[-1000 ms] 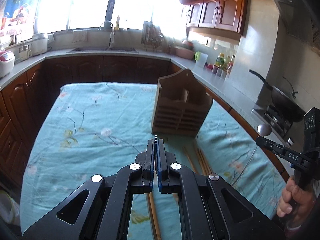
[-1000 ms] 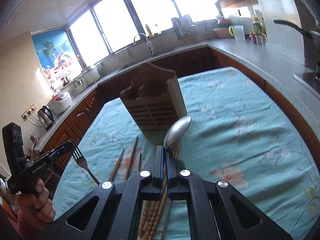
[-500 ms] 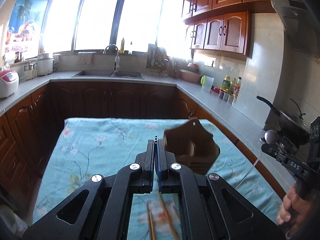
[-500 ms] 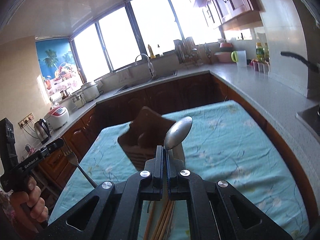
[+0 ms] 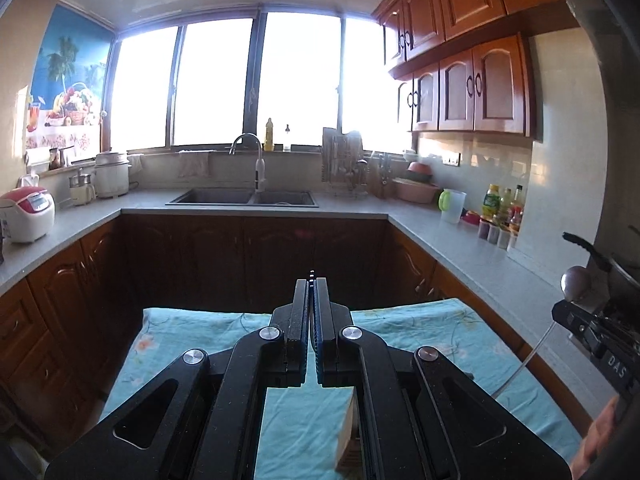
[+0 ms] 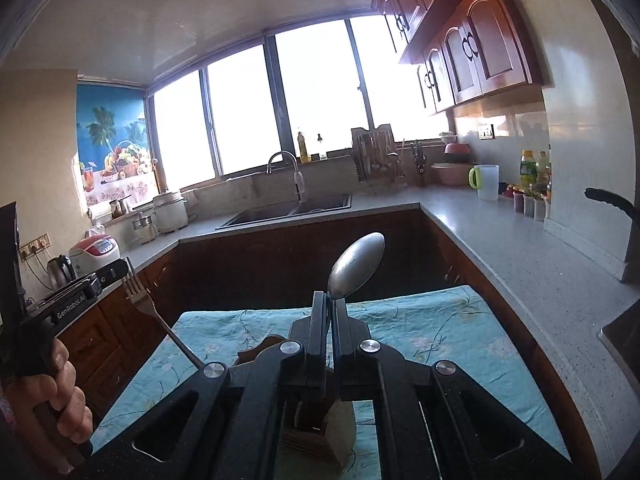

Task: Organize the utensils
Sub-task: 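Lift the fork with the left gripper while the right gripper carries the spoon into the wooden caddy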

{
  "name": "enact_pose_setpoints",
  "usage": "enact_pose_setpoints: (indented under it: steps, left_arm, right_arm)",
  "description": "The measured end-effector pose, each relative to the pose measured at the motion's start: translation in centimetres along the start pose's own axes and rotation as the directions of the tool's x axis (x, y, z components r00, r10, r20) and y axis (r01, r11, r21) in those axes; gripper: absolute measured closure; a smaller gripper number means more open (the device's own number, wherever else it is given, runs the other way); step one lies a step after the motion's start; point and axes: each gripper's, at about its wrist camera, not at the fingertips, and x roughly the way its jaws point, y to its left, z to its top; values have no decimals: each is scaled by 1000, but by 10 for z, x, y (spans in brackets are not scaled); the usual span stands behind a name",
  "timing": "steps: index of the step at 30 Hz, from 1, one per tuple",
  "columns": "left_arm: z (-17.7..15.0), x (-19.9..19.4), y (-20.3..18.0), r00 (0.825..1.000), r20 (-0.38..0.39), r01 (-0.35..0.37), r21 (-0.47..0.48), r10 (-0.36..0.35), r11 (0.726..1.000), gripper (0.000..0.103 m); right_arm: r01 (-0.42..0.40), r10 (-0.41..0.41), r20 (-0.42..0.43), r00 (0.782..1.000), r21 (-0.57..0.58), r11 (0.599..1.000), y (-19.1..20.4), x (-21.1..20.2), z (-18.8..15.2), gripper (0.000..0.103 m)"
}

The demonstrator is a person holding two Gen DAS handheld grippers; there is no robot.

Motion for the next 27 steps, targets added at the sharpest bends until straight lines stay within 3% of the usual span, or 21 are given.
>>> enact_pose_setpoints:
  steps: [7, 14, 20, 27]
  left_arm:
    - [-40, 42, -22, 997, -72, -9, 67, 14, 998, 101]
    - [-69, 58, -27, 989, -146, 40, 55, -31, 998, 101]
    - [-68, 54, -35, 987, -149, 73, 79, -61, 994, 101]
    - [-68, 58, -39, 986, -155, 81, 82, -68, 993, 101]
  right_arm:
    - [-2, -2, -70, 998, -59, 998, 9, 44, -32, 101]
    - [-32, 22, -167, 986, -56, 998, 4, 69, -61, 101]
    - [-47, 37, -230, 972, -38, 998, -3, 79, -73, 101]
    - [-47, 44, -239, 970, -9, 999, -10, 79, -73, 101]
